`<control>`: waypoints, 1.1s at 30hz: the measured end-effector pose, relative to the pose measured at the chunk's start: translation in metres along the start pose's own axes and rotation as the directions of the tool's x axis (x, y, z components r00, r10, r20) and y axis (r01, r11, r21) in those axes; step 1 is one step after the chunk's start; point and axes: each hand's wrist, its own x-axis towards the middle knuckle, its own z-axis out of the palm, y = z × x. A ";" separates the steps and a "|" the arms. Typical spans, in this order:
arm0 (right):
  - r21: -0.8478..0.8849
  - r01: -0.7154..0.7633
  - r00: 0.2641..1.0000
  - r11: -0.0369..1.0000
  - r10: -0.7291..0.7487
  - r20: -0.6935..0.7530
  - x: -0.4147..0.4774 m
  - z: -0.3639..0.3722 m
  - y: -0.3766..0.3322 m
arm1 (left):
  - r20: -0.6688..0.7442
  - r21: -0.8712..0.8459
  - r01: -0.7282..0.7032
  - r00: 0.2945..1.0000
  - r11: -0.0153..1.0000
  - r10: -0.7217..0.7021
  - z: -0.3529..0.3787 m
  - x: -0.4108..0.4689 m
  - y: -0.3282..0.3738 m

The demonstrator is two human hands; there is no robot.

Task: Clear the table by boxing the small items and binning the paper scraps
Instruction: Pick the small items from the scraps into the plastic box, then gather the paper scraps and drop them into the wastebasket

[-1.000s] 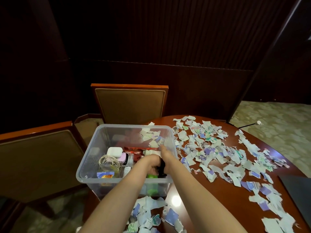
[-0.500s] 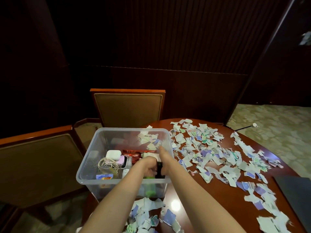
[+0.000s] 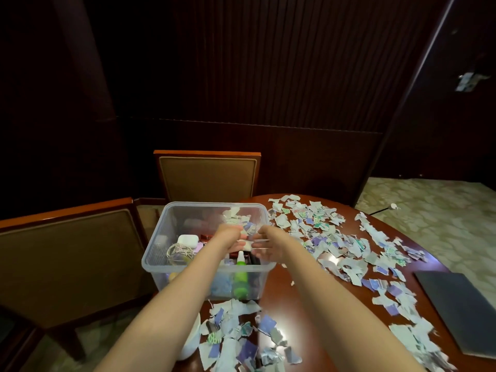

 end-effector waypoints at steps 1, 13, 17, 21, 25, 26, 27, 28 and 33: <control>0.002 0.007 1.000 1.000 -0.007 -0.016 -0.005 -0.002 0.002 | -0.007 -0.043 -0.017 1.000 0.999 0.017 -0.003 -0.006 0.000; -0.028 0.043 0.998 0.999 -0.044 -0.042 -0.052 0.005 0.038 | 0.029 -0.185 -0.085 0.995 0.979 0.092 -0.029 -0.062 -0.017; -0.077 0.026 0.999 0.997 -0.029 -0.035 -0.057 0.009 0.049 | -0.001 -0.159 -0.101 0.995 0.982 0.102 -0.031 -0.073 -0.026; -0.167 0.044 0.999 0.985 -0.048 -0.015 -0.056 0.003 0.053 | -0.037 -0.177 -0.093 0.995 0.980 0.088 -0.030 -0.076 -0.035; -0.333 0.101 0.995 0.938 -0.092 0.042 -0.049 -0.006 0.063 | -0.052 -0.092 -0.105 0.994 0.990 0.100 -0.020 -0.077 -0.051; -0.389 0.137 0.991 0.911 -0.126 0.055 -0.045 -0.007 0.068 | -0.042 -0.073 -0.105 0.994 0.992 0.102 -0.015 -0.076 -0.058; -0.449 0.188 0.982 0.874 -0.177 0.066 -0.041 -0.009 0.075 | -0.024 -0.062 -0.106 0.994 0.992 0.104 -0.009 -0.073 -0.065; -0.518 0.251 0.966 0.818 -0.245 0.082 -0.036 -0.010 0.083 | -0.013 -0.048 -0.105 0.994 0.993 0.105 -0.004 -0.071 -0.073; -0.781 0.425 0.886 0.457 -0.387 0.255 -0.013 -0.018 0.128 | -0.069 0.298 -0.189 0.973 0.936 0.219 0.018 -0.056 -0.122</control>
